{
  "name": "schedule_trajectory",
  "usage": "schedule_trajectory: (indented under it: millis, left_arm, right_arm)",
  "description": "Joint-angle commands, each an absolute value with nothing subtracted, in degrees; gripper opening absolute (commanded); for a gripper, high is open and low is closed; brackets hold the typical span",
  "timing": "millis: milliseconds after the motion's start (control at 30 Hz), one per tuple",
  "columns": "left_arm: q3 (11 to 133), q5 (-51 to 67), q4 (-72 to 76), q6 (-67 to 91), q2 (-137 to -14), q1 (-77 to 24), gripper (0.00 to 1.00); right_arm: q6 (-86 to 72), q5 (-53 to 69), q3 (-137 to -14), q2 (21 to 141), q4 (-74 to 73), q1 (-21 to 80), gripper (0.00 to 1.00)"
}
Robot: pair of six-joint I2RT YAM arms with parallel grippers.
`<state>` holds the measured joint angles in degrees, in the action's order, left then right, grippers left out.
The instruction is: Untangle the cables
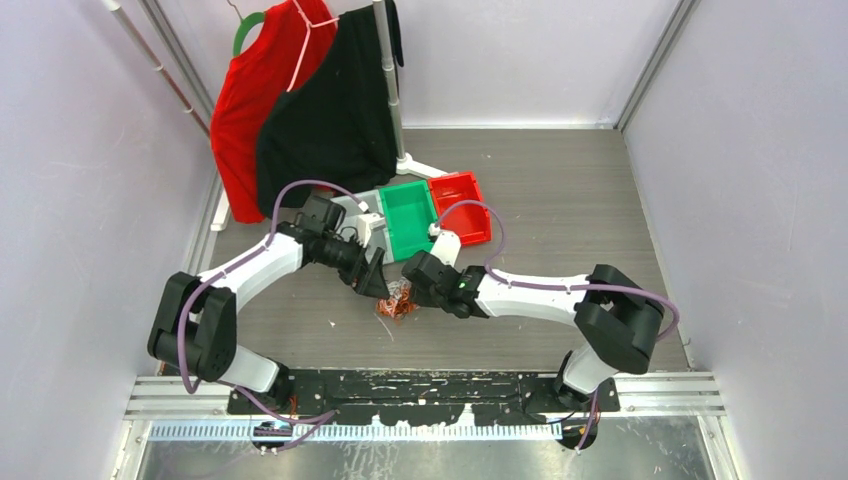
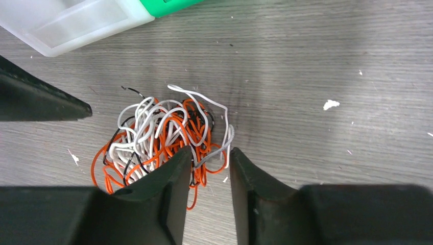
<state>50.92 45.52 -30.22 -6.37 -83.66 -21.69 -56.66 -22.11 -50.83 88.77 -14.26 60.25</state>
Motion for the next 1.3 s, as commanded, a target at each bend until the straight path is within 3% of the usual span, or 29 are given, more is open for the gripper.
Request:
schedule_trajectory:
  millis: [0,100,233,500,700,867,1000,1067,1167,1267]
  left_arm:
    - [50.04,47.85,-26.63,-7.30,-81.82,-22.59,0.78]
    - [50.17,45.98,-25.79,-7.30,-82.86,-23.28,0.72]
    - [50.81,42.83,-25.15,-7.79,-83.97,-24.80,0.61]
    - [51.49,39.64,-24.97,-9.69,-85.75,-27.96,0.51]
    - [53.53,38.89,-24.26,-8.71,-87.91,-29.74,0.30]
    - [57.07,38.41,-30.19,-9.80,-87.01,-29.80,0.04]
    - [58.68,37.58,-35.32,-11.33,-83.16,-29.79,0.00]
    - [58.80,37.27,-36.76,-11.02,-81.01,-29.79,0.00]
    - [58.79,36.79,-37.96,-9.77,-78.94,-29.84,0.00]
    - [58.93,37.34,-38.43,-8.33,-78.96,-29.88,0.00]
  right_arm:
    - [-57.47,-23.27,-54.37,89.98,-11.65,59.90,0.35]
    - [-57.99,-22.81,-53.99,89.88,-11.46,59.85,0.21]
    - [-59.04,-22.52,-52.21,88.64,-11.37,59.85,0.12]
    - [-61.01,-22.10,-48.30,86.17,-10.75,59.85,0.11]
    - [-61.18,-21.17,-46.03,84.64,-8.87,59.86,0.07]
    - [-60.39,-22.00,-43.17,80.83,-8.00,59.83,0.04]
    - [-58.59,-23.31,-41.84,77.79,-9.14,59.36,0.04]
    - [-54.83,-24.45,-41.87,75.93,-10.51,59.14,0.16]
    - [-47.28,-25.60,-43.29,71.83,-13.59,59.06,0.60]
    - [-40.26,-22.01,-42.53,67.49,-10.65,59.06,0.76]
